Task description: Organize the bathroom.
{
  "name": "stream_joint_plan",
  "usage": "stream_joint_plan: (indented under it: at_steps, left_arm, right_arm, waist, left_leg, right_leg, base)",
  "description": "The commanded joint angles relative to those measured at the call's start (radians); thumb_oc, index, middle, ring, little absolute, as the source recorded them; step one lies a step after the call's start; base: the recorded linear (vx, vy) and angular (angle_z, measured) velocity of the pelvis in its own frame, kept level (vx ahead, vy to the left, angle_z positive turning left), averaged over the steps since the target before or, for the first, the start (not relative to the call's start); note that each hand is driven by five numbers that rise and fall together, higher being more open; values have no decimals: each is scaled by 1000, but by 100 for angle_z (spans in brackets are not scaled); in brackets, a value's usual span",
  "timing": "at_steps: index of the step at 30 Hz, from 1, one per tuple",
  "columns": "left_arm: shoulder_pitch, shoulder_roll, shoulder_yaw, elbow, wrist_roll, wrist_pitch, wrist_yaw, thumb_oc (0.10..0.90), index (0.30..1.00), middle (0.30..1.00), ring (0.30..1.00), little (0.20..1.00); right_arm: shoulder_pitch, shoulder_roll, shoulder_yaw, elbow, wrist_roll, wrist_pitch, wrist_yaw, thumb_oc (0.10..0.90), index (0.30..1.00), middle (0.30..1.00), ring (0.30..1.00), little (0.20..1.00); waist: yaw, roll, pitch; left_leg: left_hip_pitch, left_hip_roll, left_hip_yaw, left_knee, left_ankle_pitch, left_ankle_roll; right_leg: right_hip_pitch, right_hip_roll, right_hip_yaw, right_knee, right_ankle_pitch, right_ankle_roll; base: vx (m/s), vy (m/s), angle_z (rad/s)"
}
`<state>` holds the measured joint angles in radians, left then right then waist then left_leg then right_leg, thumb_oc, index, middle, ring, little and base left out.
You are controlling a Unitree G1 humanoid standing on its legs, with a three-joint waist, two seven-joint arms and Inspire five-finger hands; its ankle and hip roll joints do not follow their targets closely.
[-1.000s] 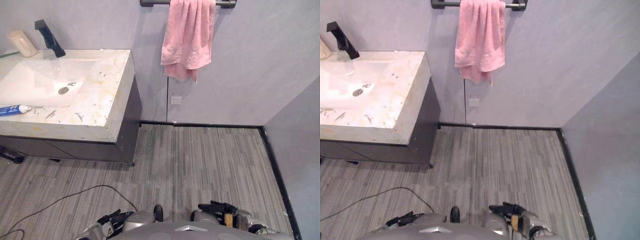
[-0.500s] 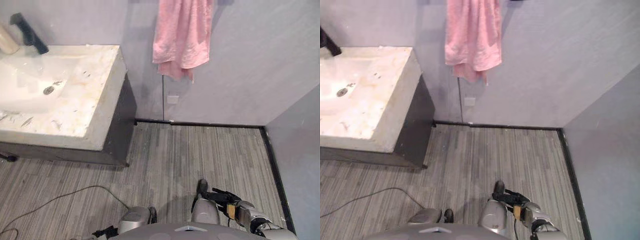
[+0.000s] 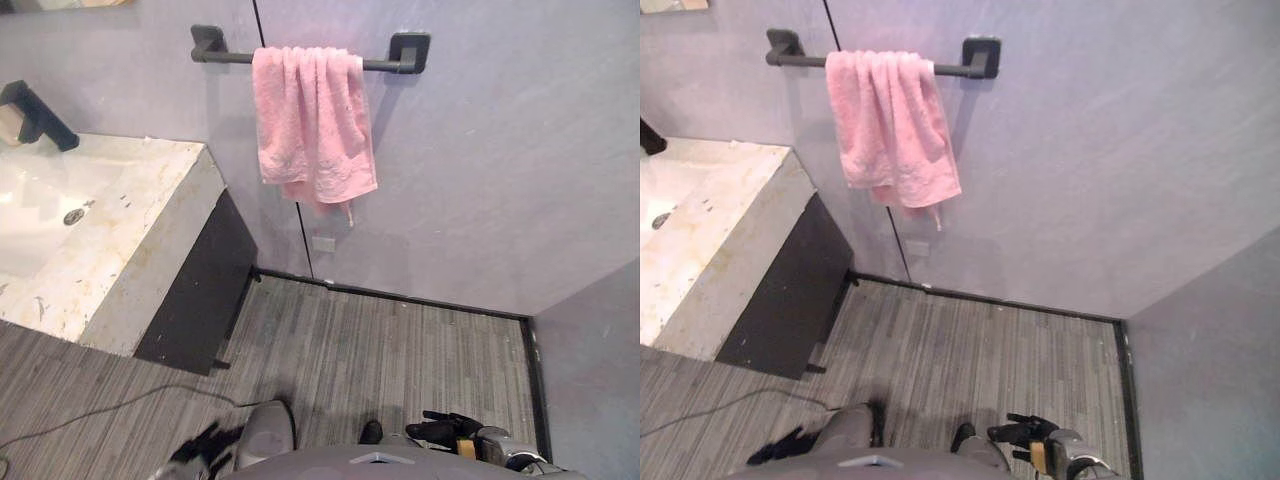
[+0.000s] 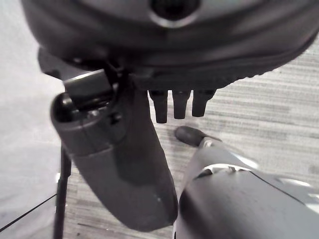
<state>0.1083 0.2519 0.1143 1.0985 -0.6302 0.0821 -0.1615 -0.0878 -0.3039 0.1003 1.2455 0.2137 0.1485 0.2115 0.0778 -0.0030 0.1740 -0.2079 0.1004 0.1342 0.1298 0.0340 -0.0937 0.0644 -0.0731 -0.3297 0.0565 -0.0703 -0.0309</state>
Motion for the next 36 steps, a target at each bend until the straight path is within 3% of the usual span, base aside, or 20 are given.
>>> stream_joint_plan:
  at_steps: [1, 7, 11, 16, 18, 19, 20, 21, 22, 24, 26, 27, 28, 30, 32, 35, 36]
  left_arm:
    - [-30, 50, 14, -55, 3, -65, 12, 800, 900, 900, 900, 900]
    - [-27, 127, 30, -74, 15, -13, 22, 800, 900, 900, 900, 900]
    - [-30, 162, 23, -63, 93, -47, 32, 800, 900, 900, 900, 900]
    - [-25, 242, 31, -172, 196, -63, 3, 800, 900, 900, 900, 900]
    - [-8, 284, 44, -262, 216, -33, -8, 800, 900, 900, 900, 900]
    - [11, 339, 72, -354, 229, 5, -43, 800, 900, 900, 900, 900]
    - [21, 355, 77, -375, 236, -1, -50, 800, 900, 900, 900, 900]
    - [27, 365, 80, -384, 234, -7, -53, 800, 900, 900, 900, 900]
    - [31, 386, 77, -399, 212, -18, -52, 800, 900, 900, 900, 900]
    - [18, 414, 71, -452, 156, 1, -32, 800, 900, 900, 900, 900]
    - [0, 432, 71, -473, 112, 9, -17, 800, 900, 900, 900, 900]
    - [-22, 446, 76, -507, 85, 18, 5, 800, 900, 900, 900, 900]
    - [-22, 446, 76, -508, 84, 19, 5, 800, 900, 900, 900, 900]
    - [-12, 446, 76, -539, 59, 20, 11, 800, 900, 900, 900, 900]
    - [-33, 437, 63, -536, 70, 14, -17, 800, 900, 900, 900, 900]
    - [-83, 423, 22, -519, 102, 0, -60, 800, 900, 900, 900, 900]
    - [-95, 413, 5, -517, 111, -5, -63, 800, 900, 900, 900, 900]
  right_arm:
    - [30, -32, 9, -4, 77, -22, 7, 800, 900, 900, 900, 900]
    - [71, -18, -5, -12, 72, -31, -13, 800, 900, 900, 900, 900]
    - [88, -37, -19, -3, 70, -31, -27, 800, 900, 900, 900, 900]
    - [102, -67, -39, -15, 75, -9, -61, 800, 900, 900, 900, 900]
    - [113, -78, -51, -21, 67, -5, -67, 800, 900, 900, 900, 900]
    - [123, -77, -64, -16, 59, -13, -62, 800, 900, 900, 900, 900]
    - [128, -75, -69, -15, 51, -13, -63, 800, 900, 900, 900, 900]
    - [132, -74, -74, -13, 46, -14, -60, 800, 900, 900, 900, 900]
    - [139, -73, -77, -7, 53, -26, -48, 800, 900, 900, 900, 900]
    - [129, -60, -65, -5, 49, -40, -39, 800, 900, 900, 900, 900]
    - [108, -52, -51, -4, 56, -51, -41, 800, 900, 900, 900, 900]
    - [75, -43, -31, -18, 67, -47, -36, 800, 900, 900, 900, 900]
    - [75, -42, -30, -18, 68, -48, -35, 800, 900, 900, 900, 900]
    - [77, -43, 3, -68, 97, -50, -21, 800, 900, 900, 900, 900]
    - [97, -52, 0, -104, 156, -65, -21, 800, 900, 900, 900, 900]
    - [120, -58, -16, -106, 204, -111, -27, 800, 900, 900, 900, 900]
    - [122, -62, -21, -107, 217, -128, -34, 800, 900, 900, 900, 900]
  waist:
    - [18, 44, 43]
    - [-4, 69, 13]
    - [-18, 88, 12]
    - [-19, 87, 16]
    - [-9, 88, 16]
    - [7, 94, 18]
    - [5, 99, 25]
    - [2, 98, 31]
    - [-11, 96, 49]
    - [-13, 73, 69]
    - [-20, 63, 83]
    - [-31, 58, 98]
    - [-31, 58, 98]
    - [-36, 50, 107]
    - [-53, 53, 109]
    - [-73, 64, 111]
    - [-74, 68, 110]
  left_leg:
    - [10, -43, -80, 85, -1, 20]
    - [125, -66, -99, -34, -27, 35]
    - [141, -60, -95, -95, -1, 28]
    - [135, -61, -81, -85, -7, 30]
    - [128, -65, -79, -64, -23, 39]
    - [128, -75, -72, -41, -45, 73]
    - [141, -80, -80, -40, -55, 88]
    - [148, -84, -82, -38, -62, 97]
    - [169, -81, -96, -34, -75, 102]
    - [178, -69, -116, -23, -92, 75]
    - [170, -53, -130, -19, -105, 59]
    - [150, 3, -135, -14, -100, 35]
    - [149, 6, -135, -14, -99, 33]
    - [134, 77, -119, 0, -58, 9]
    - [115, 129, -40, 24, 23, -5]
    - [102, 142, 66, 30, 77, -22]
    - [97, 123, 84, 23, 76, -23]
  right_leg:
    - [-45, -56, 114, 77, -28, 103]
    - [-39, -68, 125, 75, -21, 127]
    - [-45, -64, 134, 48, -11, 133]
    - [-51, -82, 134, 28, 3, 144]
    - [-54, -96, 130, 50, -7, 151]
    - [-96, -129, 122, 224, -26, 174]
    - [-144, -138, 133, 333, 6, 188]
    - [-185, -149, 154, 401, 30, 194]
    - [-249, -169, 196, 433, 95, 197]
    - [-235, -213, 210, 207, 126, 217]
    - [-235, -219, 235, 85, 182, 238]
    - [-244, -196, 268, 46, 167, 244]
    - [-242, -195, 267, 45, 165, 244]
    - [-228, -161, 236, 72, 122, 221]
    - [-212, -141, 181, 76, 101, 189]
    - [-177, -130, 101, 52, 86, 165]
    - [-168, -131, 83, 45, 84, 163]
  base:
    - [174, 3, -53]
    - [154, 47, -44]
    - [44, 30, -3]
    - [0, 31, -6]
    - [-2, 29, -21]
    - [35, 41, -28]
    - [53, 27, -28]
    - [93, -106, -24]
    - [132, -276, -28]
    - [144, -405, -21]
    - [56, -447, 21]
    - [40, -467, 54]
    - [111, -510, 61]
    - [132, -327, 59]
    - [63, -239, 54]
    - [44, -118, 85]
    - [92, -49, 75]
